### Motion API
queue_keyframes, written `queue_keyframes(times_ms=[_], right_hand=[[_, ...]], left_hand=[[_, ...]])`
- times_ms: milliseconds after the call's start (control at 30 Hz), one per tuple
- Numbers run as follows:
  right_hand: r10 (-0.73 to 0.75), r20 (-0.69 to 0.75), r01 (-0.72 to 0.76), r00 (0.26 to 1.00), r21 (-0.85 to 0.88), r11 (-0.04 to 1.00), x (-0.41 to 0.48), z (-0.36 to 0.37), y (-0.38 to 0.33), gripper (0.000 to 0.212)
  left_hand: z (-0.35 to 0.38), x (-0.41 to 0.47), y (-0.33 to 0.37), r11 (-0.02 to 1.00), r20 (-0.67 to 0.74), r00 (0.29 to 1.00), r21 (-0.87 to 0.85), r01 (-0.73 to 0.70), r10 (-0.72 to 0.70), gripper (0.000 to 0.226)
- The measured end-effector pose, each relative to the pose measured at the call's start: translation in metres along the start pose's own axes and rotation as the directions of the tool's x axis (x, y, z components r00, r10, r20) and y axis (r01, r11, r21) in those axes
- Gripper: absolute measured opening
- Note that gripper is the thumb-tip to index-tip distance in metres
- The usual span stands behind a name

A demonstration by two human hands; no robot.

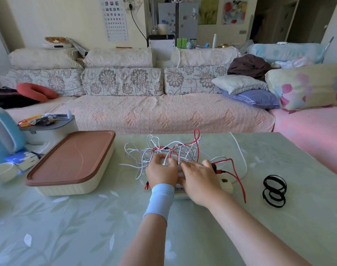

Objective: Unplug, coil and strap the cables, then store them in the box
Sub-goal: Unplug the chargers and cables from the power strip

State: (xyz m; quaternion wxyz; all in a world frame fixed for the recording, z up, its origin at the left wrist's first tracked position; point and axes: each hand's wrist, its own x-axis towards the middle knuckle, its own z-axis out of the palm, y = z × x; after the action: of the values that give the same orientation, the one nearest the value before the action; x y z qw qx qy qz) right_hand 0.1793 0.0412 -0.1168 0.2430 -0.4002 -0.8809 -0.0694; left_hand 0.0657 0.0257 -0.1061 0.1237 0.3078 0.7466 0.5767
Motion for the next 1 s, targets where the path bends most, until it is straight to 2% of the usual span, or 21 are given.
queue_keyframes(times_ms=[200, 300, 400, 500, 567, 600, 700, 767, 833, 900, 1000], right_hand=[[-0.009, 0.006, 0.009, 1.000, 0.023, 1.000, 0.002, -0.003, 0.001, 0.036], [-0.002, 0.009, 0.002, 1.000, 0.027, 1.000, 0.002, -0.002, 0.001, 0.031], [0.017, 0.018, -0.018, 1.000, 0.047, 0.999, 0.003, -0.004, 0.000, 0.030], [0.040, 0.097, -0.043, 0.994, 0.023, 0.999, 0.003, -0.004, 0.000, 0.042], [0.048, 0.123, -0.050, 0.991, 0.013, 0.999, 0.004, -0.004, 0.000, 0.047], [0.050, 0.130, -0.051, 0.990, 0.003, 0.999, 0.004, -0.006, -0.001, 0.047], [0.073, 0.182, -0.075, 0.981, 0.008, 0.997, 0.004, -0.016, -0.005, 0.032], [0.105, 0.229, -0.120, 0.968, 0.052, 0.991, 0.004, -0.025, -0.011, 0.014], [0.147, 0.233, -0.168, 0.961, 0.071, 0.983, 0.004, -0.035, -0.019, 0.011], [0.206, 0.139, -0.213, 0.969, 0.042, 0.976, 0.004, -0.043, -0.027, 0.023], [0.289, -0.100, -0.275, 0.952, 0.133, 0.952, -0.001, -0.057, -0.043, 0.054]], left_hand=[[-0.005, 0.011, 0.001, 0.999, 0.093, 0.995, 0.050, 0.016, -0.020, 0.014], [-0.007, 0.002, 0.005, 0.993, 0.050, 0.999, 0.117, -0.009, 0.003, 0.016], [-0.015, 0.000, 0.023, 0.974, -0.033, 0.985, 0.154, -0.164, 0.171, 0.018], [-0.041, 0.025, 0.067, 0.933, -0.080, 0.930, 0.064, -0.355, 0.359, 0.016], [-0.059, 0.038, 0.080, 0.905, 0.002, 0.910, 0.095, -0.414, 0.415, 0.017], [-0.066, 0.041, 0.079, 0.900, 0.087, 0.907, 0.117, -0.421, 0.413, 0.019], [-0.082, 0.039, 0.061, 0.910, 0.409, 0.876, 0.204, -0.362, 0.256, 0.028], [-0.090, 0.037, 0.055, 0.944, 0.522, 0.844, 0.201, -0.262, 0.123, 0.031], [-0.100, 0.033, 0.054, 0.983, 0.584, 0.812, 0.139, -0.119, 0.016, 0.035], [-0.110, 0.025, 0.052, 0.988, 0.639, 0.767, 0.146, -0.041, -0.062, 0.039], [-0.129, 0.010, 0.043, 0.957, 0.681, 0.720, 0.279, -0.085, -0.134, 0.051]])
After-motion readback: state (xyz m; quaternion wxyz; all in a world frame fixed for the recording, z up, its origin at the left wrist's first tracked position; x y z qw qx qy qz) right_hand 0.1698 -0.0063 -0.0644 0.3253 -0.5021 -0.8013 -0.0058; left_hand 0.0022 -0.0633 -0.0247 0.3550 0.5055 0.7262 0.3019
